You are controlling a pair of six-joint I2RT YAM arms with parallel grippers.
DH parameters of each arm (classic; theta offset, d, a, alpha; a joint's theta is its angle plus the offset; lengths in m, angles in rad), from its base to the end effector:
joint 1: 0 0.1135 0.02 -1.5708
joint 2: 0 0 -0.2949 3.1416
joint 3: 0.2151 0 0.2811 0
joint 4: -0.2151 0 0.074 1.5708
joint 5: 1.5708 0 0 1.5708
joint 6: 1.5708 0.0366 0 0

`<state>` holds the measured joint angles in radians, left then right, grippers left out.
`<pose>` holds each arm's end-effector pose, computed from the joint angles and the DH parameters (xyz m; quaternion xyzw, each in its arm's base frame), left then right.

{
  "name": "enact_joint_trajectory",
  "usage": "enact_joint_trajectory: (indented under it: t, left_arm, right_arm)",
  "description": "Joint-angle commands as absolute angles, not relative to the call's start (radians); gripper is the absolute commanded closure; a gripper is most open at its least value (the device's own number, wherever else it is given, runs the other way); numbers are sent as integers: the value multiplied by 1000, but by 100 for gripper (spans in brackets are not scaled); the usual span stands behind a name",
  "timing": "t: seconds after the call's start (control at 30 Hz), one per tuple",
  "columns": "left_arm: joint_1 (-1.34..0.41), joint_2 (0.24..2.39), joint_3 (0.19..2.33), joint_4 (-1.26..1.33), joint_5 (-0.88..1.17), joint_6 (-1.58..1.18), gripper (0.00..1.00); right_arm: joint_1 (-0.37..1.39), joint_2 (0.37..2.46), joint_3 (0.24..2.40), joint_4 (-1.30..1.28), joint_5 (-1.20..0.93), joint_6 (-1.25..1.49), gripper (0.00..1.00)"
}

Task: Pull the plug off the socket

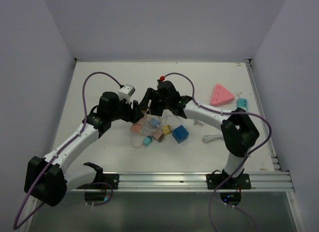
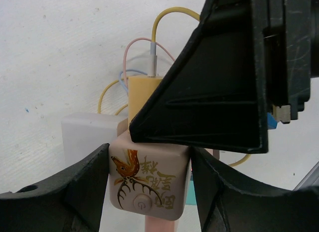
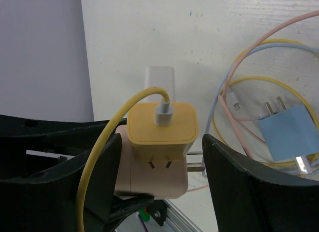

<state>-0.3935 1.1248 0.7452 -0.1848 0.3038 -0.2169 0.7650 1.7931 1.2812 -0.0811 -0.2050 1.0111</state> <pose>0.2379 -0.1106 0.2753 0.1491 0.8561 -0.2697 0.4148 0.3158 0.3135 0.2576 0.0601 0.8775 0.4195 0.2247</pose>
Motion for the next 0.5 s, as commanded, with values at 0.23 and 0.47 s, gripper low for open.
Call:
enact_joint_trajectory:
  t: [0.23,0.47]
  left_arm:
    - [-420,1078,752,-106,276,-245,100]
    - [-422,1083,726,-268,226,-255,100]
  right_arm:
    - [769,1778,1296,-21,-150,1022,80]
    - [718,1750,1289,-46,-127,1005,100]
